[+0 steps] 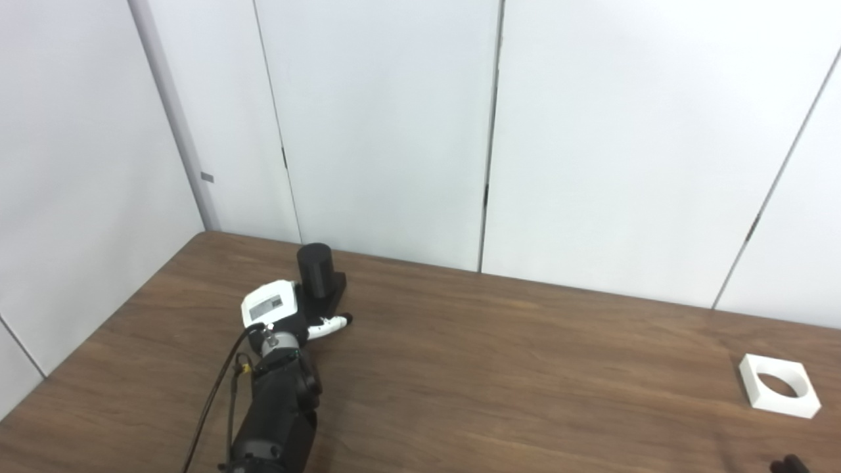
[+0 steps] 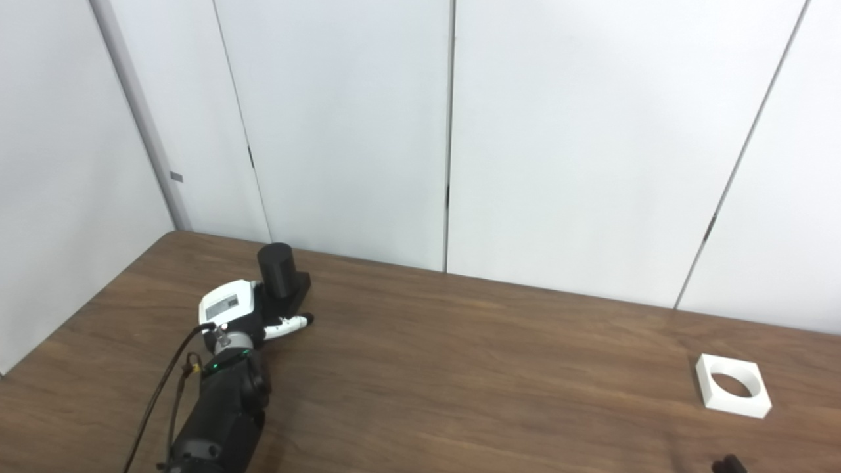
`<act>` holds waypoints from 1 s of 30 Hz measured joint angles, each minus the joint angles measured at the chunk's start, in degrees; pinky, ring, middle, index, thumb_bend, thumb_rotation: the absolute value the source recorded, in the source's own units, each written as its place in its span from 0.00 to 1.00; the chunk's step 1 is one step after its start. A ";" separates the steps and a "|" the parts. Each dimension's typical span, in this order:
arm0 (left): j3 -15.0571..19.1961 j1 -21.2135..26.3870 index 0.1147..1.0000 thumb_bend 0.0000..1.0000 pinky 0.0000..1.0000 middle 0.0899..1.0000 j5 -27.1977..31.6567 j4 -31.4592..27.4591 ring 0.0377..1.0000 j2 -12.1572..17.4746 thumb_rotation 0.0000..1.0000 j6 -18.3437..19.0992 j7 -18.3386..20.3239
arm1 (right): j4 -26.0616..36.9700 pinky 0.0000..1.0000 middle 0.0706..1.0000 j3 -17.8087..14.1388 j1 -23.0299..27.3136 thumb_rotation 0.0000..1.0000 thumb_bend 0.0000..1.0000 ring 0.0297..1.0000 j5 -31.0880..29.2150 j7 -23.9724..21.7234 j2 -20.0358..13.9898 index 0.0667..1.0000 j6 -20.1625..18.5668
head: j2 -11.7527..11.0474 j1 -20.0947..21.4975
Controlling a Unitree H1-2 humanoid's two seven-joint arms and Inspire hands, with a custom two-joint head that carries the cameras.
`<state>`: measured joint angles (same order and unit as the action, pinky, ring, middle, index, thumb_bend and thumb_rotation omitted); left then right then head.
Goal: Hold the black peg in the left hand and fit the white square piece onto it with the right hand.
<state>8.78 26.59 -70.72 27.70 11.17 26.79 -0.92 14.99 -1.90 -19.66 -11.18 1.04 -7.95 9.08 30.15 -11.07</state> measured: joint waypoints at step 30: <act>-2.49 -0.24 0.43 0.54 0.92 0.79 8.07 -0.64 0.89 1.82 0.12 -0.14 -5.43 | 0.03 0.91 0.94 -0.03 -0.04 0.93 0.65 0.98 -0.58 -0.21 0.00 0.94 0.09 | 0.53 0.00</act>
<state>6.28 26.36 -62.65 27.06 12.99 26.66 -6.34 15.02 -1.93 -19.70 -11.76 0.84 -7.95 9.17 30.67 -11.07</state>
